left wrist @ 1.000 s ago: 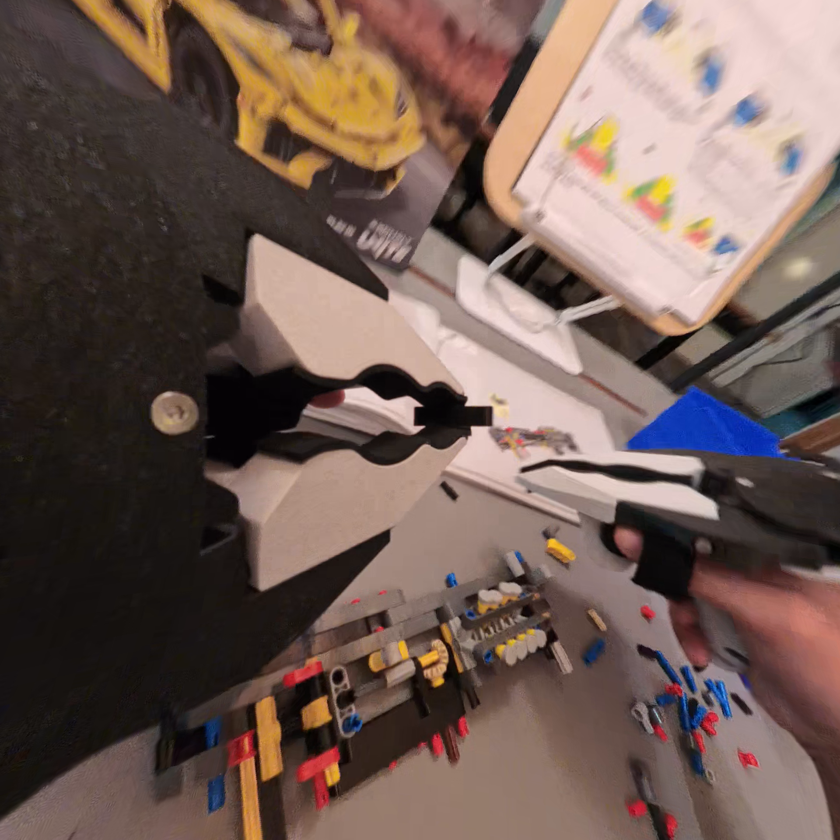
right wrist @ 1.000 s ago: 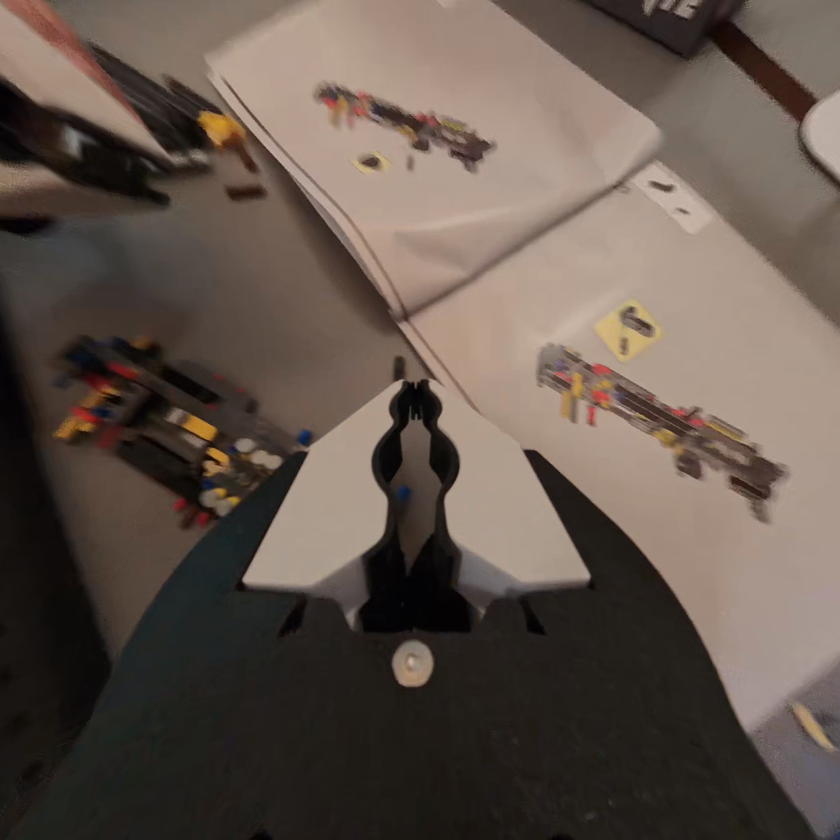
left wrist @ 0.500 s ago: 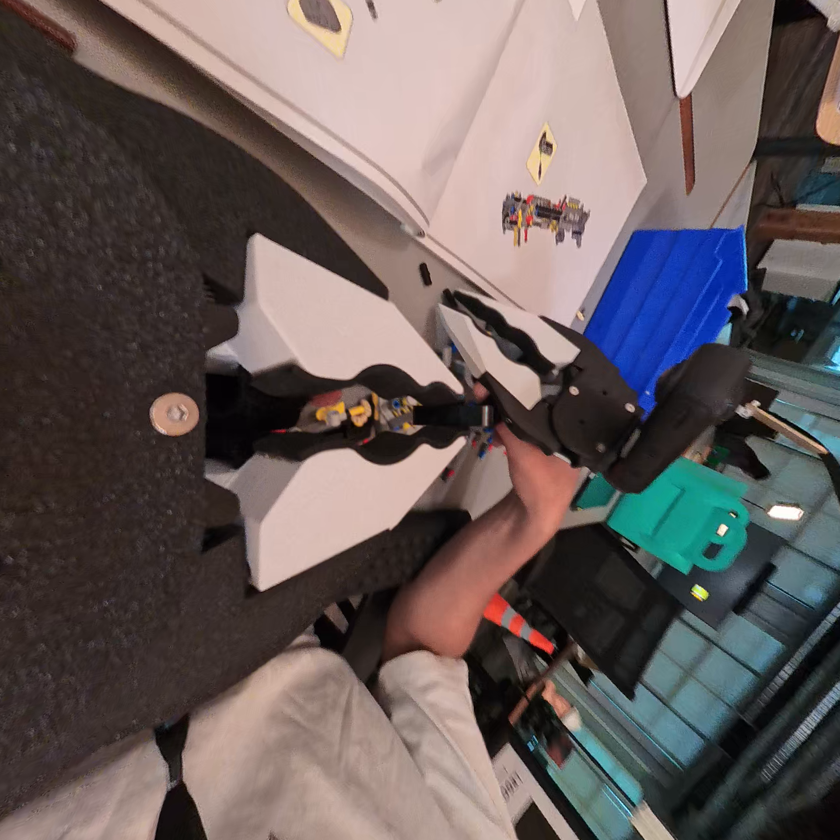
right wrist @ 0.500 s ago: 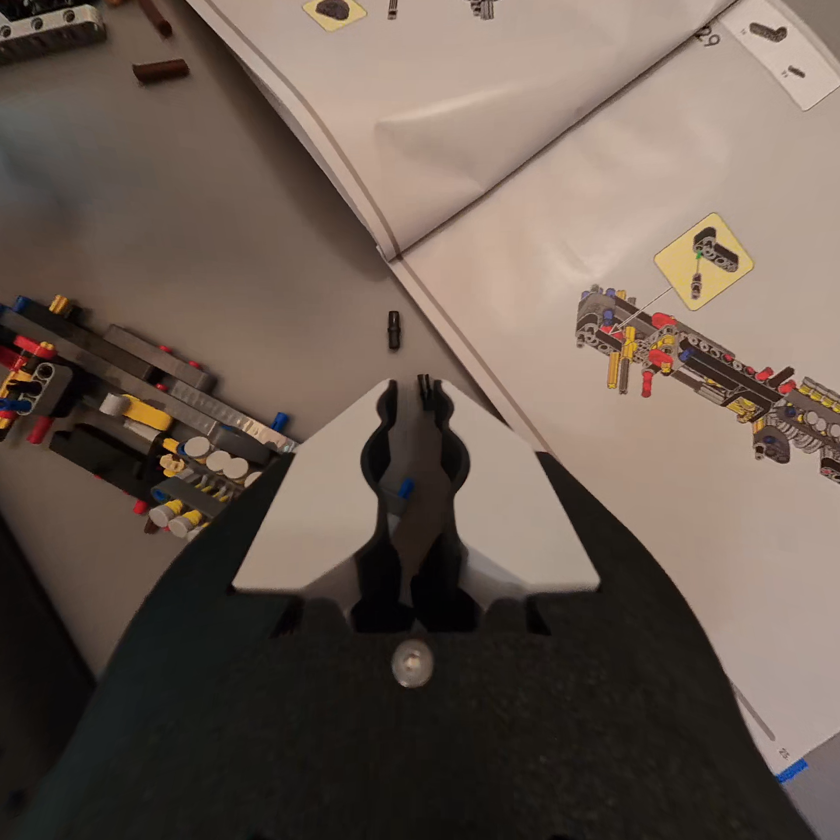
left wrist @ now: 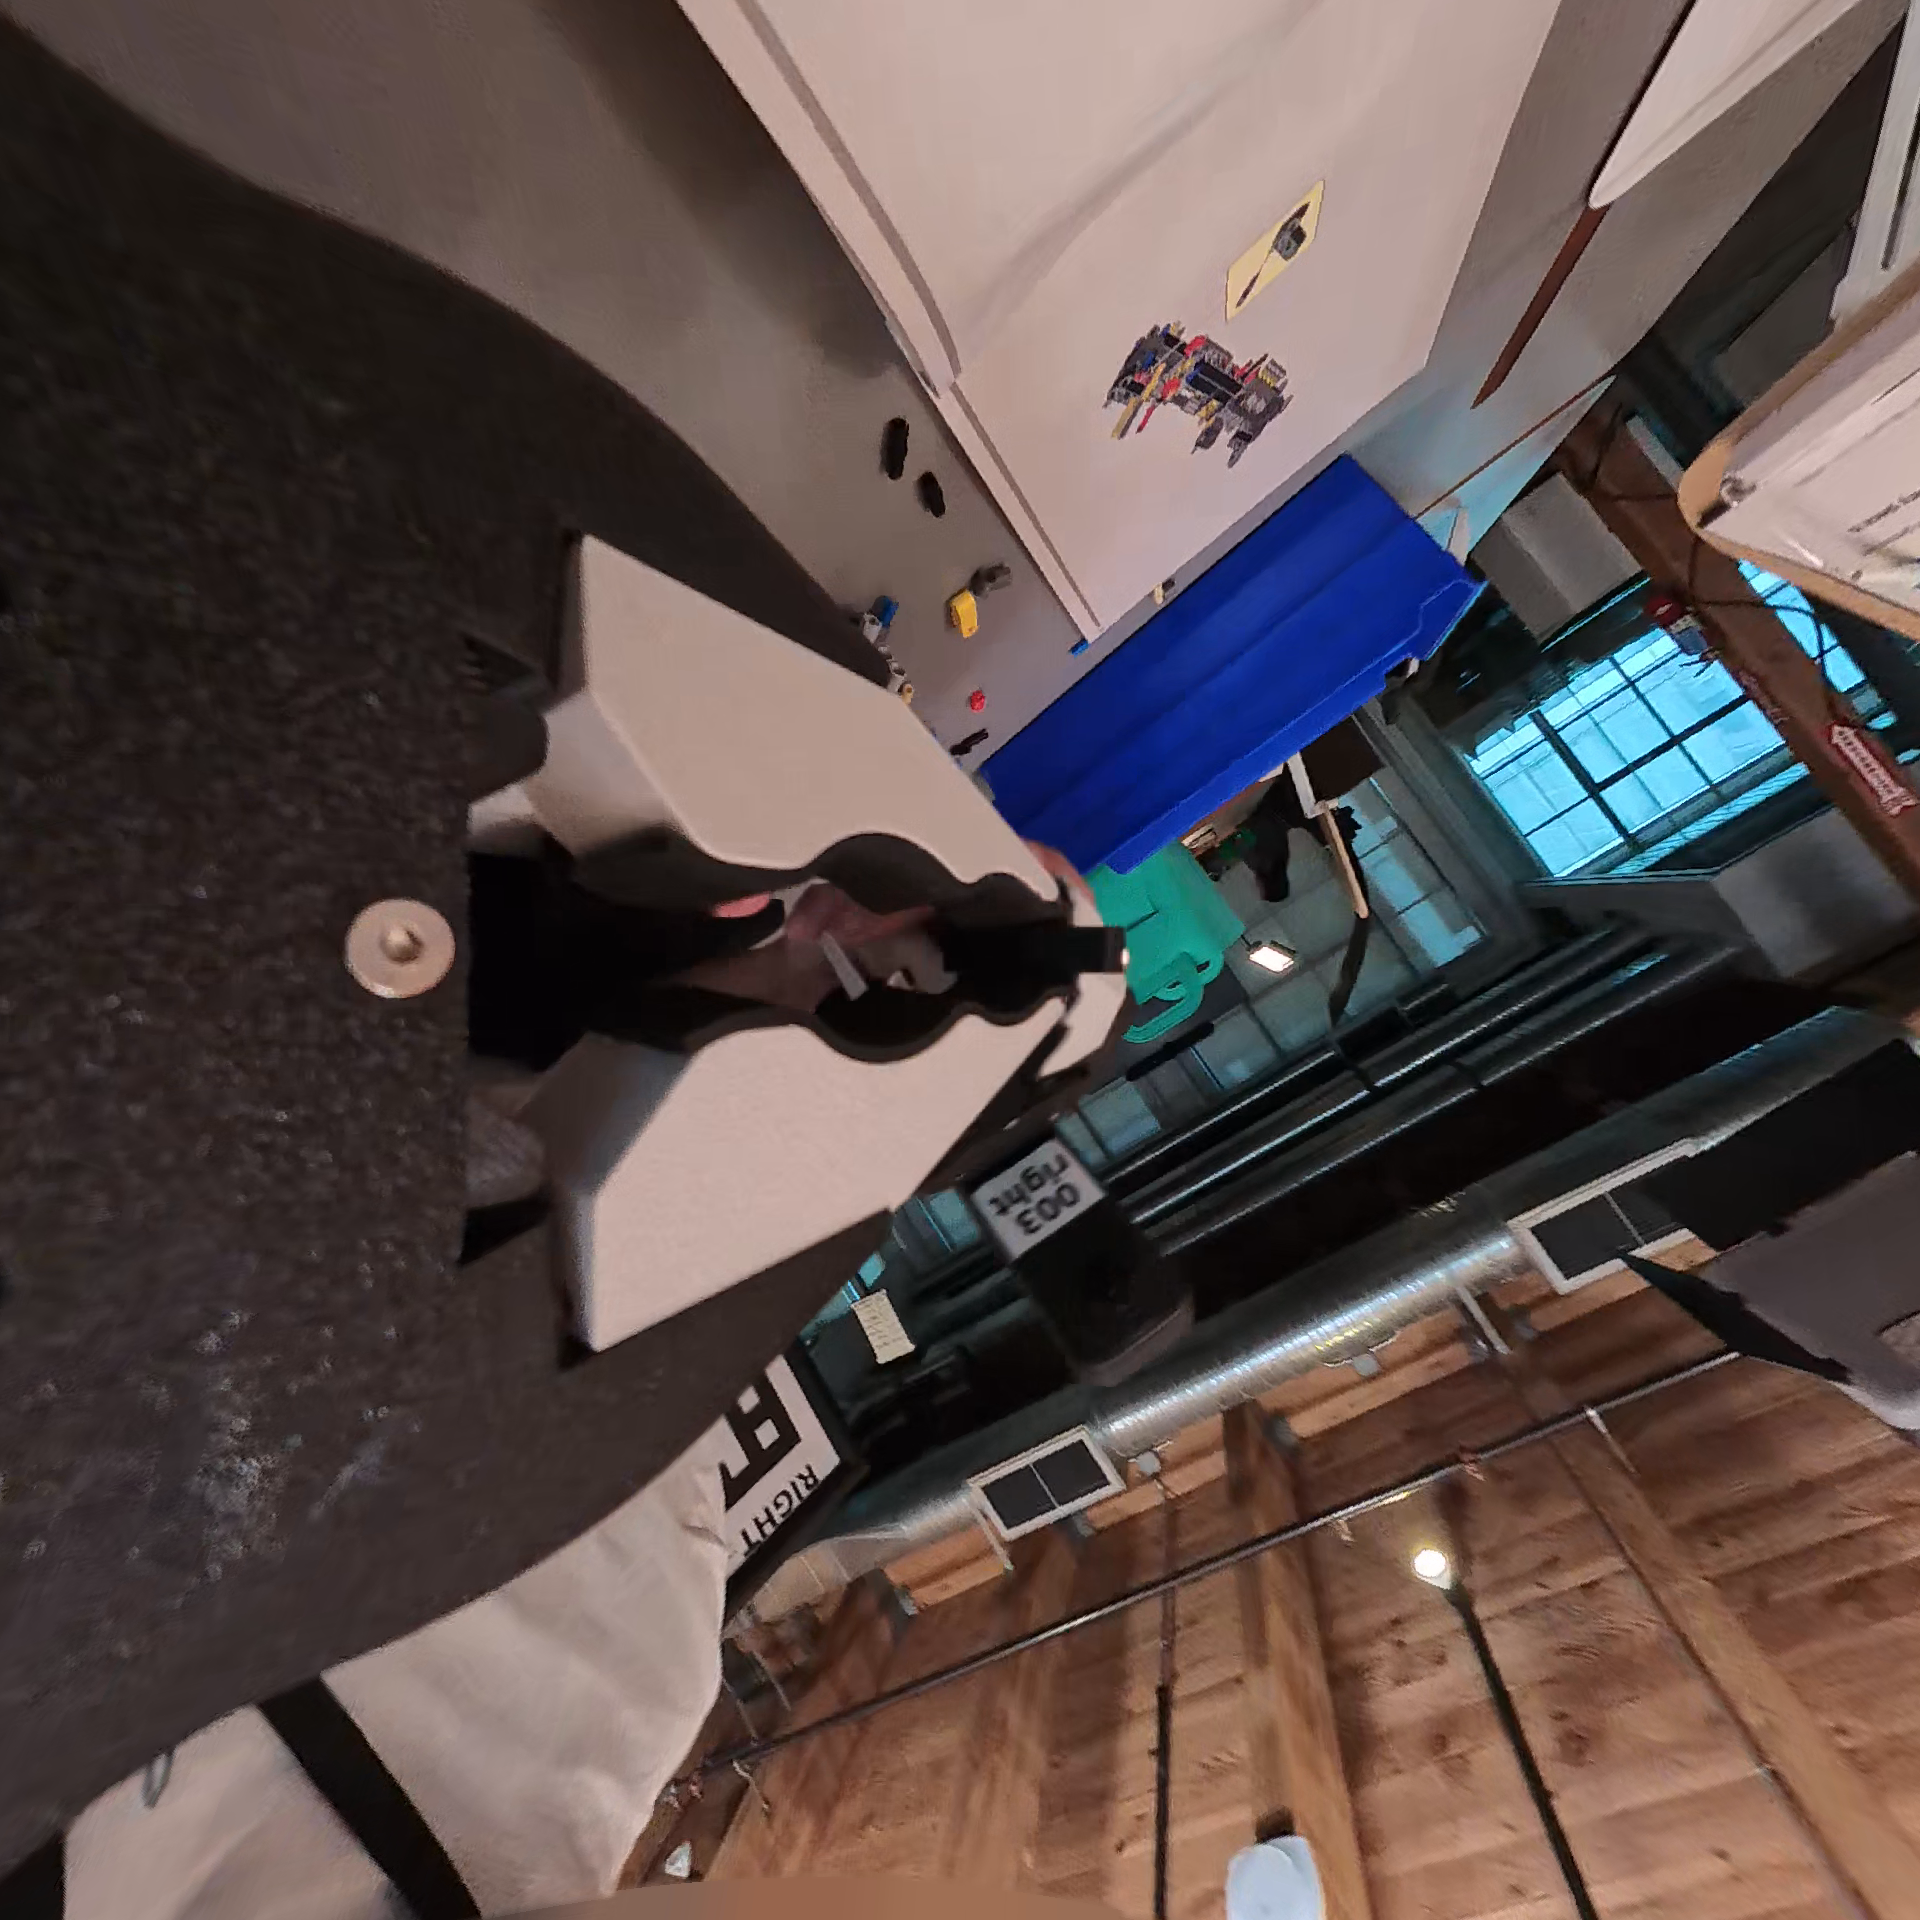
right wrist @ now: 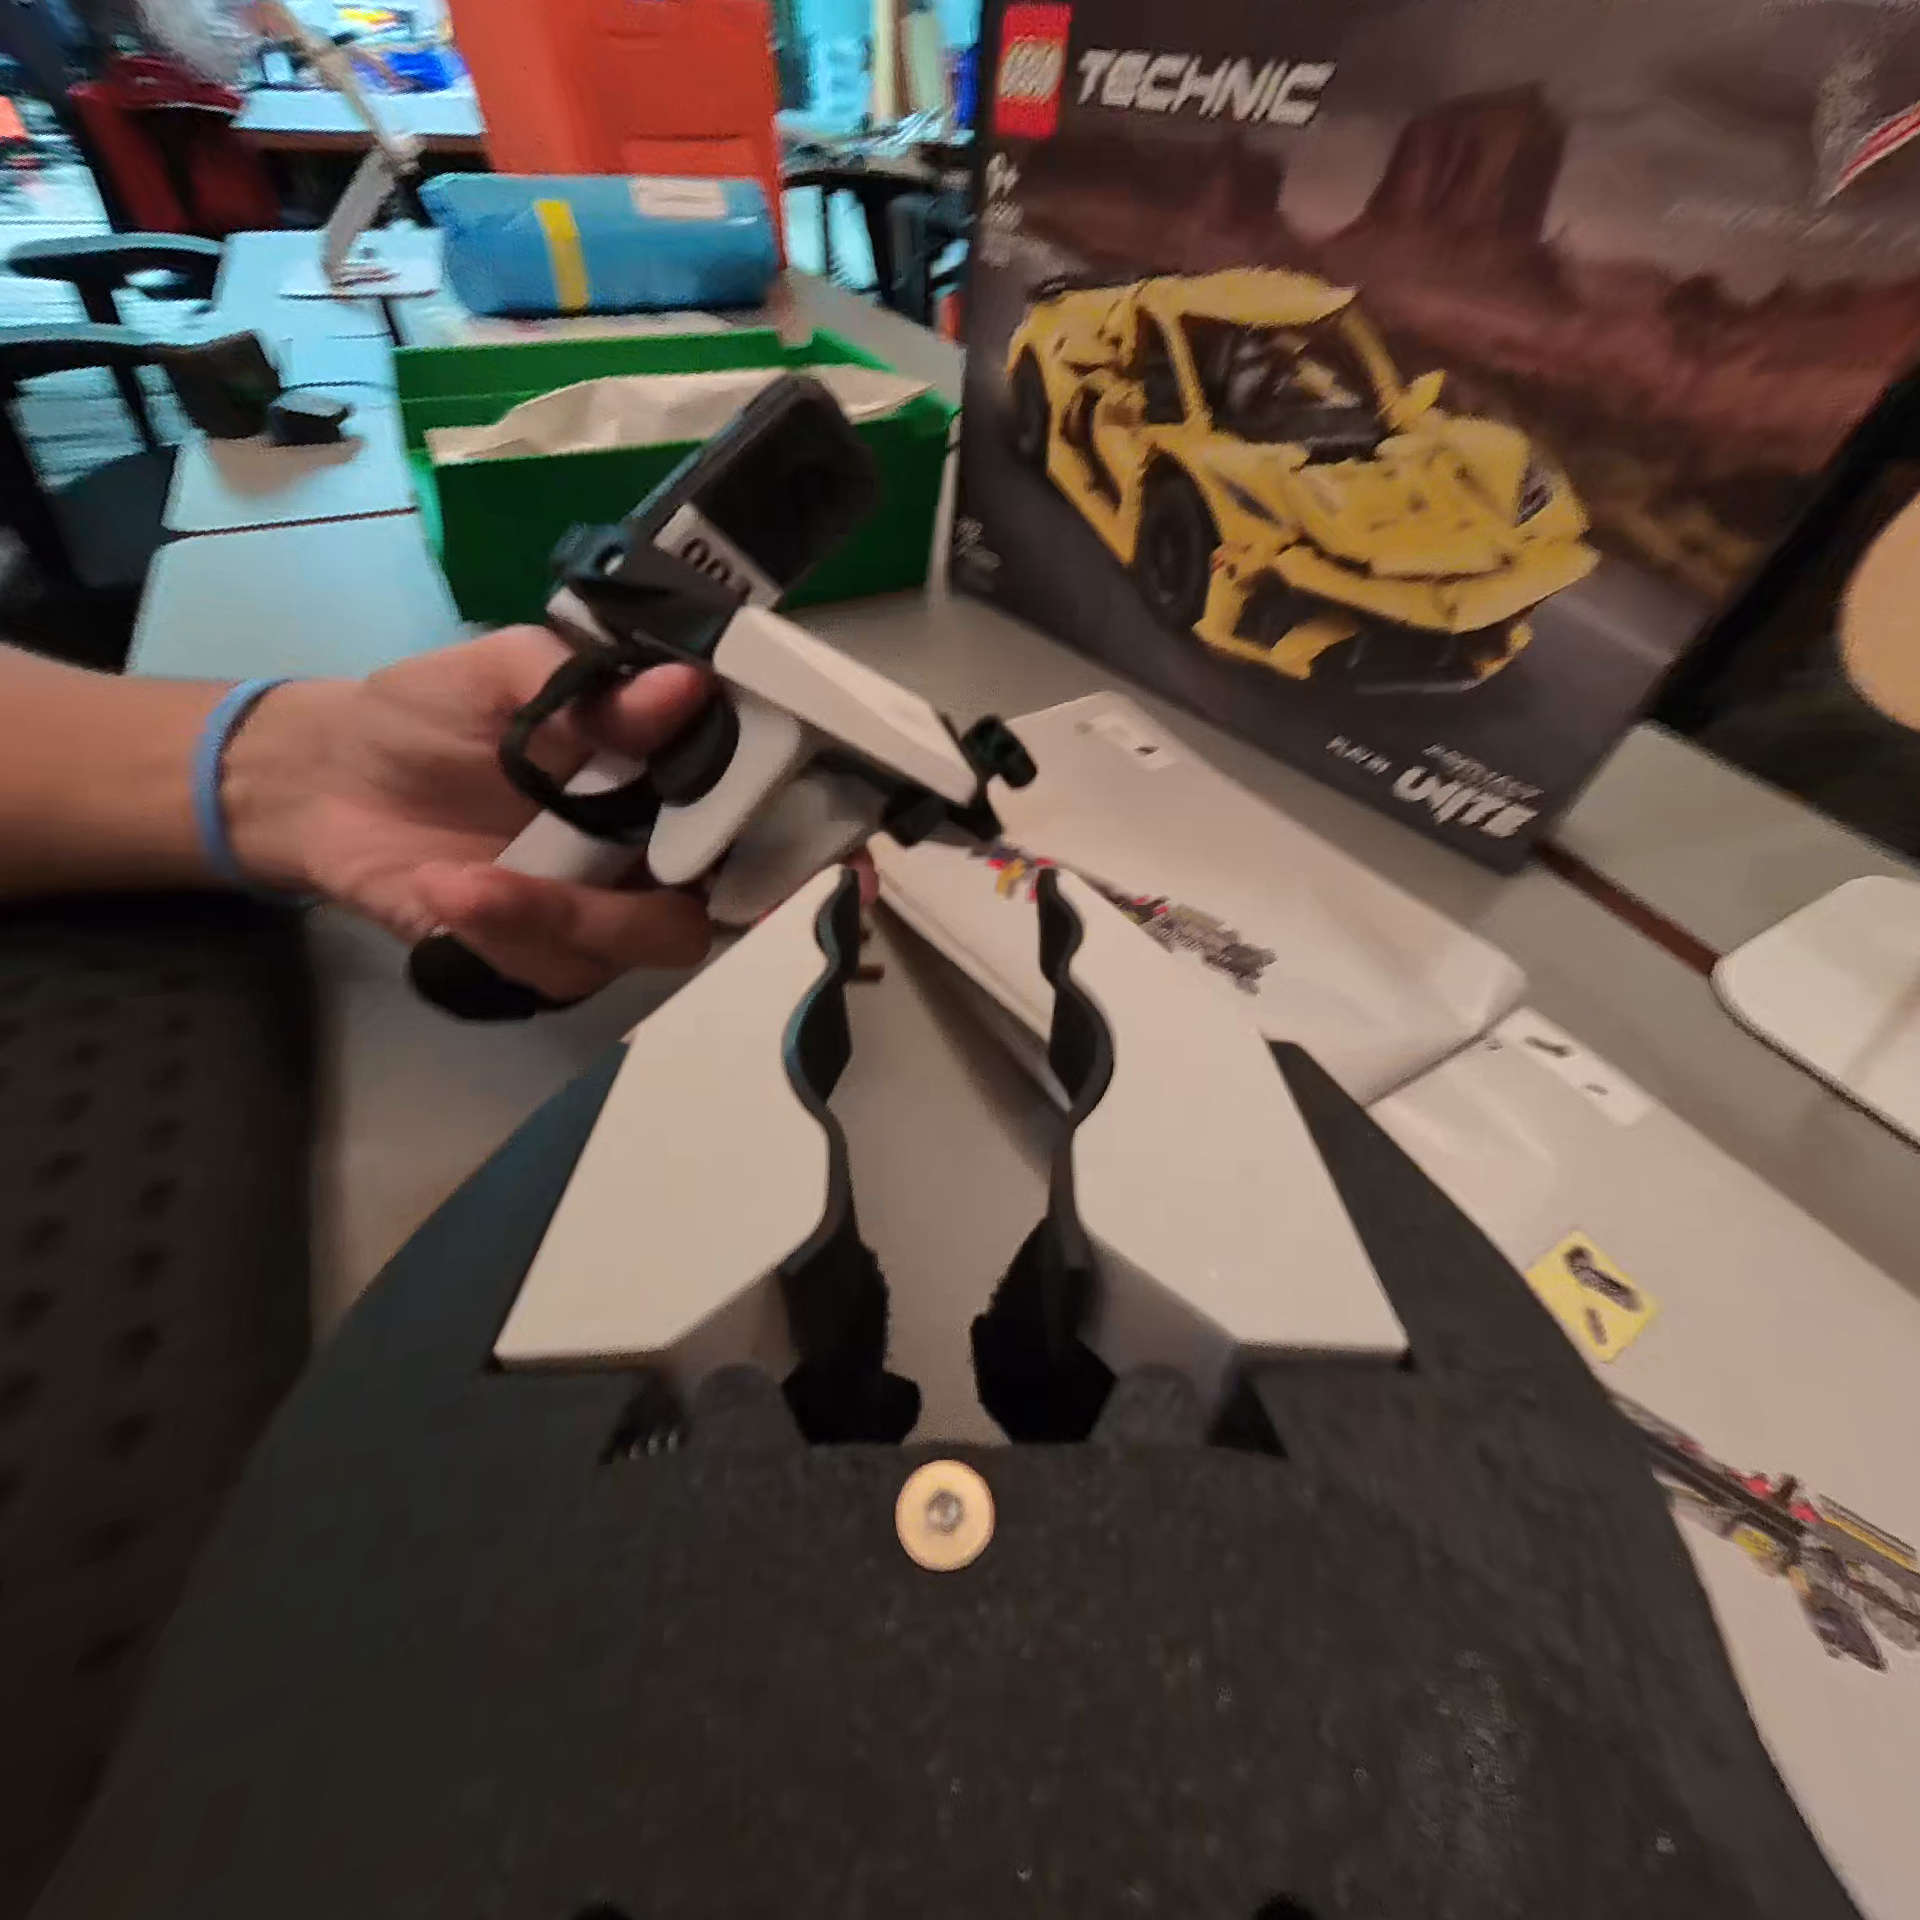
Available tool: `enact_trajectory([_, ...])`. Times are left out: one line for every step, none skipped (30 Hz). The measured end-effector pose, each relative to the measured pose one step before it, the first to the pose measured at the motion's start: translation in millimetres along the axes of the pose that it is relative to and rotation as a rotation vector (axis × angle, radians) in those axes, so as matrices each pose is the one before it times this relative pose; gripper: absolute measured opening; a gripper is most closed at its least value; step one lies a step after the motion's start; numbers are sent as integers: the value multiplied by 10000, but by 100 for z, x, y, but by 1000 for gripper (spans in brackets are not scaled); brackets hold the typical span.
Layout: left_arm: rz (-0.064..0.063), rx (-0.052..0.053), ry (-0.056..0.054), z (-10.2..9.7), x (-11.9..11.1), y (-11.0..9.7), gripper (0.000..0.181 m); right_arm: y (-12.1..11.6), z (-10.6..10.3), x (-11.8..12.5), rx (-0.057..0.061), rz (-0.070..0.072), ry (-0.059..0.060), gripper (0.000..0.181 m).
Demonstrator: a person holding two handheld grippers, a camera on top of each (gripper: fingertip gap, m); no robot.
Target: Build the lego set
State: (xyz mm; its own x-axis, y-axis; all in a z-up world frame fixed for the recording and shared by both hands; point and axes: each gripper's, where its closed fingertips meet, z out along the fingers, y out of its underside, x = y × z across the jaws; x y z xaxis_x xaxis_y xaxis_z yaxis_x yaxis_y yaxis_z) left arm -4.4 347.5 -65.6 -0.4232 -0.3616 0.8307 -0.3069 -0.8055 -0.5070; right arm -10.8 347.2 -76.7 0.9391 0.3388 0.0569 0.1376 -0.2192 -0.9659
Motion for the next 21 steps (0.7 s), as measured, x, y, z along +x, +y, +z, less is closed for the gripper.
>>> enact_trajectory([-76, 76, -40, 12, -115, -32, 7, -631, 1, -51, 331, -338, 491, 33])
enact_trajectory([-79, 68, 7, 47, -38, 12, 7, -509, -97, -222, 208, -460, 338, 31])
enact_trajectory([-119, 70, 60, 69, 57, 10, 7, -278, -48, -127, 74, -417, 356, 29])
enact_trajectory([-159, 76, 106, 73, 103, 4, 7, -127, 18, -87, 28, -314, 361, 29])
enact_trajectory([-200, 105, 128, 74, 126, -6, 9, -128, 47, -190, 92, -222, 284, 29])
enact_trajectory([-213, 117, 114, 79, 96, -33, 12, 51, 107, -92, -31, -184, 297, 29])
enact_trajectory([-181, 119, 97, 56, 62, -23, 7, 164, 124, 86, -114, -179, 370, 29])
enact_trajectory([-132, 69, 80, 71, 56, 49, 6, -96, 4, 143, 56, -250, 356, 28])
enact_trajectory([-81, 13, 76, 82, 58, 111, 7, -259, -113, 242, 124, -274, 345, 25])
enact_trajectory([-41, -16, 50, 97, 53, 165, 7, -97, -45, 328, 18, -234, 324, 22])
enact_trajectory([-16, -41, 27, 104, 51, 197, 7, 141, 31, 273, -76, -202, 214, 18])
enact_trajectory([-16, -8, -25, 65, -29, 114, 7, 250, 75, 72, -96, -181, 31, 18])
enact_trajectory([-15, 41, -82, 10, -139, 6, 7, 112, -8, 10, -10, -49, -48, 17])
enact_trajectory([8, -34, -9, 16, -40, 56, 7, 50, -67, 29, 13, 15, -61, 16])
enact_trajectory([17, -63, -24, 8, -47, 74, 7, 63, -58, -37, 12, 22, -108, 15])
enact_trajectory([45, -61, -80, -8, -115, 48, 7, 133, -28, -38, -22, -52, -106, 14])
enact_trajectory([53, -6, -37, -68, -58, -49, 7, 152, -103, 189, -30, -131, 36, 10])
enact_trajectory([26, 43, 70, -95, 122, -136, 6, 47, -131, 59, 66, -147, -38, 7])
enact_trajectory([16, 51, -9, -67, 59, -147, 6, -95, -173, -110, 145, -69, -137, 8])
enact_trajectory([115, 104, -89, -71, -28, -171, 7, -119, -107, -68, 79, 129, -89, 12])
enact_trajectory([174, 136, -88, -52, 5, -161, 6, -59, 29, -300, -31, 190, -196, 16])
